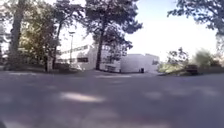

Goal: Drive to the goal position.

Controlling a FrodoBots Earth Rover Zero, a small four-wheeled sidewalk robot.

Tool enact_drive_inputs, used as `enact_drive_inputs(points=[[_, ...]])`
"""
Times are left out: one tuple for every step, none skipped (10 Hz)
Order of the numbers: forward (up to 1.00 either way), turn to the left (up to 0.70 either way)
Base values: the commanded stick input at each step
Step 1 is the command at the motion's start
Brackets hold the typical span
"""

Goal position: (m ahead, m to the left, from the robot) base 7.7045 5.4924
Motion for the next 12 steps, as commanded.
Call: enact_drive_inputs(points=[[0.70, 0.35], [0.70, 0.35], [0.70, 0.35], [0.70, 0.35], [0.70, 0.35], [0.70, 0.35], [0.70, 0.35], [0.70, 0.35], [0.70, 0.35], [0.70, 0.35], [0.70, 0.35], [0.70, 0.35]])
